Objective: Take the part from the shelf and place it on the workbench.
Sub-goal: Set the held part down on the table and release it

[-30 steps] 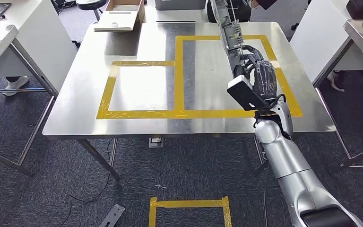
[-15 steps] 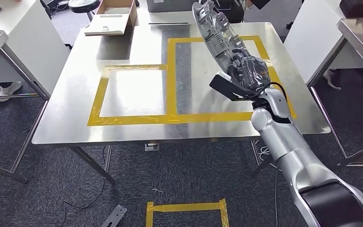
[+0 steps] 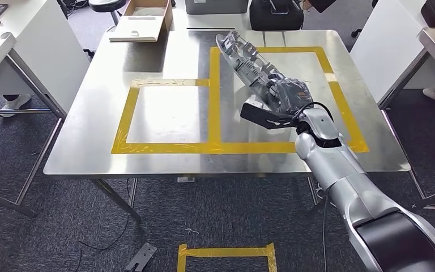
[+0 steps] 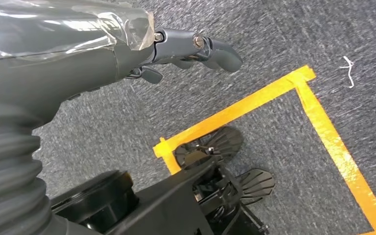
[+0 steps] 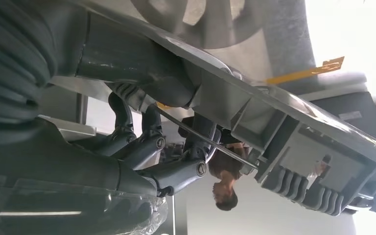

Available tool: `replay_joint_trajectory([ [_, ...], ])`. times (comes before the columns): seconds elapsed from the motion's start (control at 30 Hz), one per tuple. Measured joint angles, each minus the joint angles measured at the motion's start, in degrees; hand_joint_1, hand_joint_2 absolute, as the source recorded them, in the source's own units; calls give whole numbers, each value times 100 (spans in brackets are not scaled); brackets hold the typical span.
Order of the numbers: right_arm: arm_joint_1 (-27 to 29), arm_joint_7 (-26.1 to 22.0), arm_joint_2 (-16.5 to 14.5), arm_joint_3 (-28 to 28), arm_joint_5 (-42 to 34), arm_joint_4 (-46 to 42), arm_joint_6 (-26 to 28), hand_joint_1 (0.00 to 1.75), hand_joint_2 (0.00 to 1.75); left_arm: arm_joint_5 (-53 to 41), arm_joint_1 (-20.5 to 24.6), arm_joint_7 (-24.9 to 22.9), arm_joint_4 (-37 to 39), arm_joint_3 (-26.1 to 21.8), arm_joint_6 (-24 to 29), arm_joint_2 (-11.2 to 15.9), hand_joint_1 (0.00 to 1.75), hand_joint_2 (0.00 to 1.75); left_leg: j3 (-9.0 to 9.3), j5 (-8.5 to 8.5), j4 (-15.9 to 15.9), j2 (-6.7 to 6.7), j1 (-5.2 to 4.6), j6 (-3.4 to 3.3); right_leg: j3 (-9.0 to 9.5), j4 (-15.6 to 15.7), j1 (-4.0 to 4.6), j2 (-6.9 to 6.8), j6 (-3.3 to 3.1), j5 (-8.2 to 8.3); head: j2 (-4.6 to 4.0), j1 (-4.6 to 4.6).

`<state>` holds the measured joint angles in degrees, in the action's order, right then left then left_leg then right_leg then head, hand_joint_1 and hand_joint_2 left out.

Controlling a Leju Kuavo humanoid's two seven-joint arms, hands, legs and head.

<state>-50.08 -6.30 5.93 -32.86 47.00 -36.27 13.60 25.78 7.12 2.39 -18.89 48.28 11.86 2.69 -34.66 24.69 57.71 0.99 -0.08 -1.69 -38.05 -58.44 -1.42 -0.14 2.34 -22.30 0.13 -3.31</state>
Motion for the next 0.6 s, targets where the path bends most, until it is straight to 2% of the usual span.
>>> replay_joint_trajectory([
  [0.1,-49,68,-13,-4,-2,27,-46,175,175,-56,8,-10,10,-1,-1,10,0,175,-28,56,47,-2,-4,55,36,53,7,18,-120,-22,0,0],
  [0.17,-74,124,-16,6,-7,37,-78,175,175,-86,15,-13,13,-2,-2,19,0,175,-117,213,262,-27,19,122,73,63,-23,28,-186,-43,0,-17],
  [0.2,-77,157,-19,11,-10,45,-97,175,175,-97,17,-14,14,-2,-4,23,0,175,-236,364,530,-44,36,162,98,66,-32,32,-219,-58,0,-26],
  [0.27,-68,210,-22,19,-24,73,-149,175,175,-112,17,-14,15,-7,-13,20,0,175,-595,692,1295,-67,67,218,136,65,-23,38,-267,-83,-1,-37],
  [0.3,-63,234,-25,24,-33,88,-180,175,175,-116,17,-14,16,-13,-17,20,0,175,-760,762,1593,-72,77,227,152,64,-15,44,-279,-93,-1,-37],
  [0.33,-63,254,-31,32,-45,98,-212,175,175,-118,17,-14,16,-20,-19,21,0,175,-847,720,1705,-73,82,224,168,64,-8,53,-282,-103,-1,-37],
  [0.37,-71,273,-39,43,-56,104,-241,175,175,-119,17,-14,16,-29,-19,24,0,175,-822,558,1577,-74,82,206,189,63,0,65,-282,-113,-1,-37],
  [0.43,-112,323,-67,64,-80,106,-300,175,175,-120,18,-13,17,-49,-19,41,0,175,-514,92,828,-71,61,121,237,70,12,87,-272,-133,-1,-34],
  [0.47,-145,350,-81,73,-89,108,-328,175,175,-121,18,-12,17,-59,-19,51,0,175,-350,-65,465,-74,40,67,249,78,28,98,-262,-138,-1,-31],
  [0.5,-173,375,-94,81,-96,109,-357,175,175,-122,20,-7,19,-70,-19,62,0,175,-231,-132,213,-79,16,18,249,85,36,105,-244,-139,-1,-32],
  [0.53,-194,394,-105,90,-100,111,-381,175,175,-123,22,-2,19,-79,-19,70,0,175,-173,-125,96,-83,-5,-19,242,94,40,110,-221,-136,-1,-31],
  [0.6,-208,417,-119,104,-102,111,-410,175,175,-128,24,9,21,-92,-19,80,0,175,-118,-108,5,-92,-13,-56,232,119,48,110,-159,-124,0,-37],
])
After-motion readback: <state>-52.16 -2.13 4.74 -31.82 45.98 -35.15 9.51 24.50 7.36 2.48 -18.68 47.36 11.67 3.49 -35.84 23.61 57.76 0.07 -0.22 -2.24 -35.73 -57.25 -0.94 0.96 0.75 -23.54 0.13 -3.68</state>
